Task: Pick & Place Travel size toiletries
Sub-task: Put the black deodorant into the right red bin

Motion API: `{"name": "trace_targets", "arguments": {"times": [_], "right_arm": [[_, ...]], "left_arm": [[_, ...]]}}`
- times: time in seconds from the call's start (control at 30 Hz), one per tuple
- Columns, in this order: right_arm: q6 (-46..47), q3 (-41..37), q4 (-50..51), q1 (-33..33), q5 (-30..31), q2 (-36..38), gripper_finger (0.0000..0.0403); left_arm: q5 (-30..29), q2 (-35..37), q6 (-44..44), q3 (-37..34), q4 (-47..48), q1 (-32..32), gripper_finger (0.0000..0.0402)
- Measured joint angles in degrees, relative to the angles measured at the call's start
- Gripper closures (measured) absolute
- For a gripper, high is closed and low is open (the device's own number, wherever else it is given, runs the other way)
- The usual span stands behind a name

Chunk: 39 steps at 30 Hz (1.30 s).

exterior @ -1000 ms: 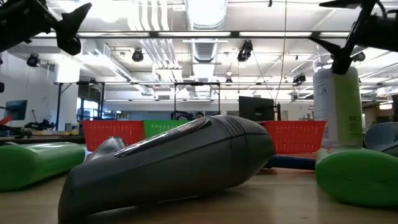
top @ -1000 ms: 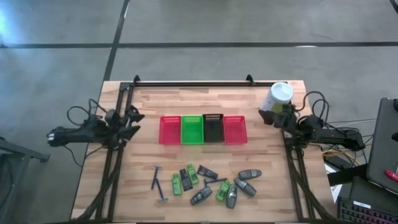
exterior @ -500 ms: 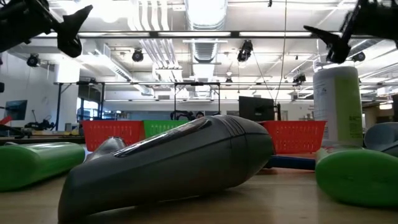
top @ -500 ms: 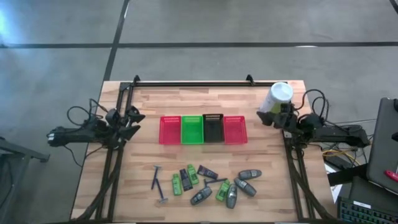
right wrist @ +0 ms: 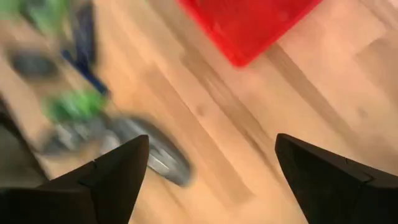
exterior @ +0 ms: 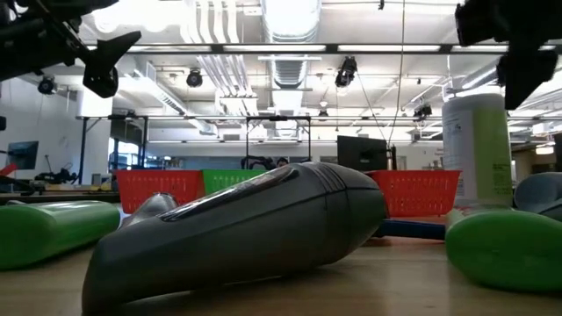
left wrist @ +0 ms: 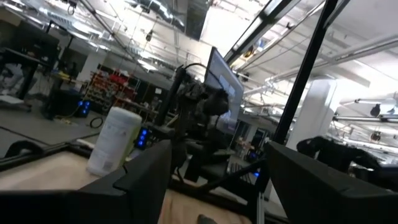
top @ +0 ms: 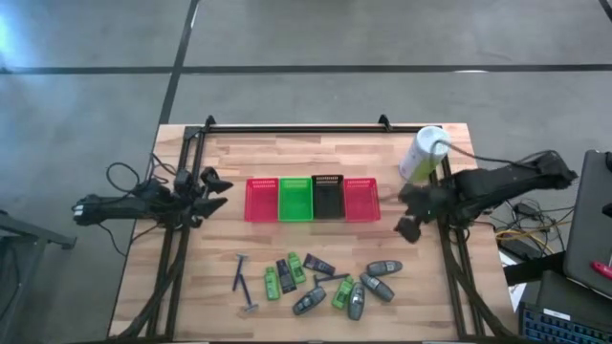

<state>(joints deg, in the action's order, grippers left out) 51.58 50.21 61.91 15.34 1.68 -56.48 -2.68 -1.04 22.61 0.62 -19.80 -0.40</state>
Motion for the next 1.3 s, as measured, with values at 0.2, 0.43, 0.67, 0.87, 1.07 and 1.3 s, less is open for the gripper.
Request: {"name": "trace_targets", "arguments": {"times": [0.2, 0.43, 0.67, 0.87, 1.07, 1.3], "right_arm": [[-17.77, 2.1, -0.01, 8.5, -0.51, -14.52, 0.0051], [-24.17, 2.17, -7.08, 13.98, -5.14, -26.09, 0.0071], [-22.95, 2.53, -17.1, 15.92, -4.73, -29.92, 0.0084], [-20.25, 2.19, -18.14, 17.09, -1.63, -34.53, 0.0072], [-19.39, 2.03, -19.8, 17.72, -1.4, -38.81, 0.0055], [-18.51, 1.82, -21.8, 17.68, -1.16, -40.65, 0.007]], "left_arm": [[0.0, -0.07, 0.12, 0.0, 0.91, 0.0, 0.0135], [0.15, -0.07, 1.63, 0.0, 1.77, 0.0, 0.0135], [0.23, -0.07, 2.97, 0.0, 2.64, -0.04, 0.0135], [0.26, -0.07, 2.99, 0.0, 2.96, -0.04, 0.0135], [0.28, -0.07, 3.06, 0.0, 2.94, -0.02, 0.0135], [0.28, -0.07, 4.04, 0.0, 2.93, -0.02, 0.0135]]}}
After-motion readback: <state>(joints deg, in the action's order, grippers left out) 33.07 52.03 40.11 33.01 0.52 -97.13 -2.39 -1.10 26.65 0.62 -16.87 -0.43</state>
